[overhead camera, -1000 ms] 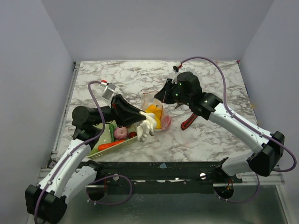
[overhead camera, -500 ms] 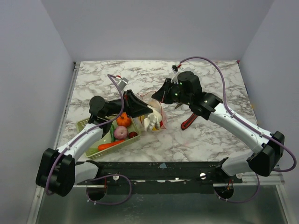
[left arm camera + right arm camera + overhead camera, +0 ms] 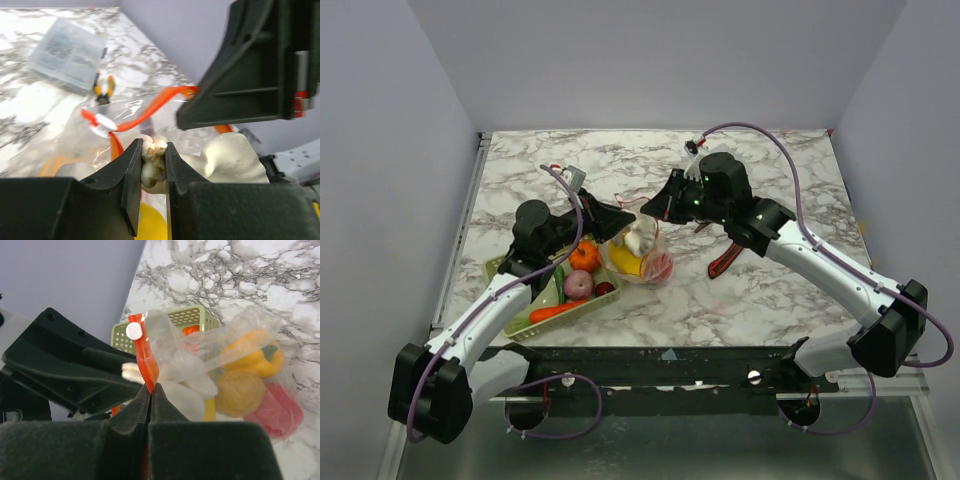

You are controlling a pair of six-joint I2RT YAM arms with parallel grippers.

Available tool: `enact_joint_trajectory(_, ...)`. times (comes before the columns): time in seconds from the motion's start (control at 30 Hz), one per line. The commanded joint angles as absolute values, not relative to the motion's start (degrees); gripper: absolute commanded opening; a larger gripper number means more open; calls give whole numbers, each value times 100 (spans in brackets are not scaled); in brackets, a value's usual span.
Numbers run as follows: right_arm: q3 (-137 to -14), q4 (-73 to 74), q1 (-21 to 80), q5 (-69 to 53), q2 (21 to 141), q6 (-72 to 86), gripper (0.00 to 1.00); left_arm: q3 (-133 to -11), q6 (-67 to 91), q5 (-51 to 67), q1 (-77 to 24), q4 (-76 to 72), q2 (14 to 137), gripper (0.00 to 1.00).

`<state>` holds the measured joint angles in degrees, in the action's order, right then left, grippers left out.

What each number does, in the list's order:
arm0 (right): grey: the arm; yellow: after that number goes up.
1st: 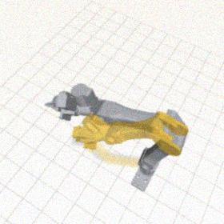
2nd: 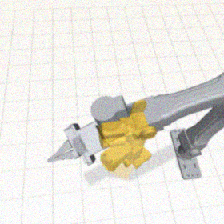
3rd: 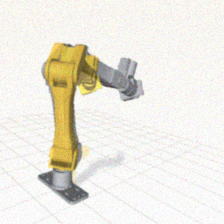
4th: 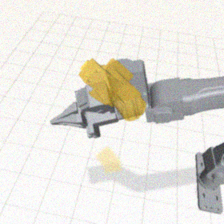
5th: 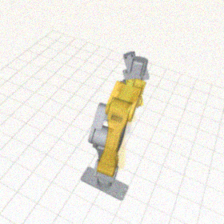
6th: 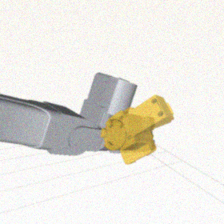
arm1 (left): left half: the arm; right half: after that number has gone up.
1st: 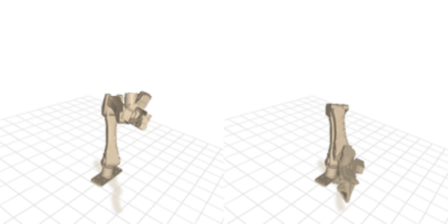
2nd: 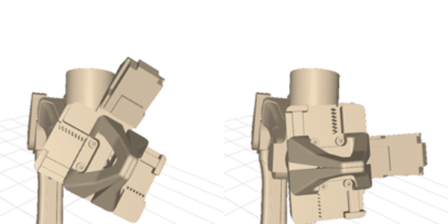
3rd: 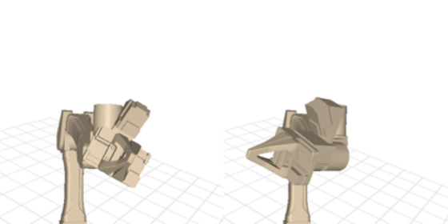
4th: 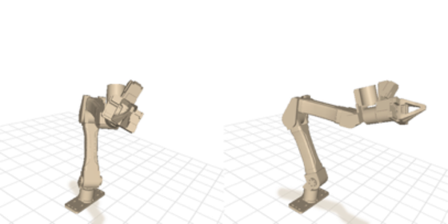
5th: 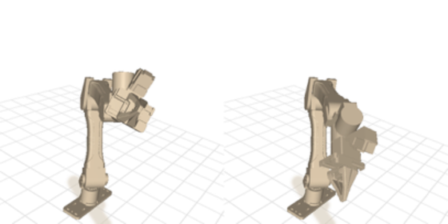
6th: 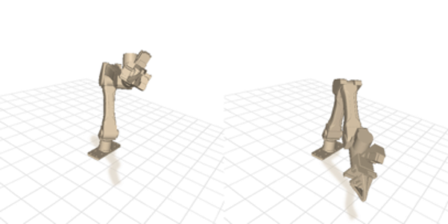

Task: Place the food in the zip-top bag and seal the zipper

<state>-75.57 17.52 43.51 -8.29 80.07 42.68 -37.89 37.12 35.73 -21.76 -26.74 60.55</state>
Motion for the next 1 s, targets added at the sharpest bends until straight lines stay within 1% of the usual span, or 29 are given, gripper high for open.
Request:
enact_joint_trajectory(0.0, -7699, 1326, 4368, -1328, 8060, 4562, 0, -3923, 2685, 2209, -2281, -1588, 5903, 0)
enact_joint_trajectory(0.1, -7716, 1344, 4364, -1379, 8060, 4622, 0, -3952, 2273, 1617, -2422, -1101, 5757, 0)
enact_joint_trajectory(0.2, -7726, 1412, 4360, -1280, 8011, 4572, 0, -3771, 2120, 1382, -2435, -1102, 5537, 0)
enact_joint_trajectory(0.27, -7739, 1425, 4367, -1241, 7991, 4559, 0, -3854, 2174, 1180, -2504, -848, 5516, 0)
enact_joint_trajectory(0.33, -7766, 1375, 4366, -1328, 8045, 4613, 0, -4020, 2147, 993, -2700, -582, 5593, 0)
enact_joint_trajectory(0.47, -7783, 1179, 4368, -1587, 8173, 4750, 0, -4197, 2034, 202, -3116, -279, 5730, 0)
enact_joint_trajectory(0.67, -7840, 1385, 4364, -1442, 8055, 4611, 0, -4528, 2052, -701, -3138, 429, 5958, 0)
enact_joint_trajectory(0.83, -7881, 1471, 4362, -1484, 8049, 4502, 0, -4794, 2257, -652, -3137, 739, 6174, 0)
enact_joint_trajectory(0.97, -8102, 1964, 4364, -1174, 8106, 4122, 0, -5235, 2493, -292, -3109, 1258, 6499, 0)
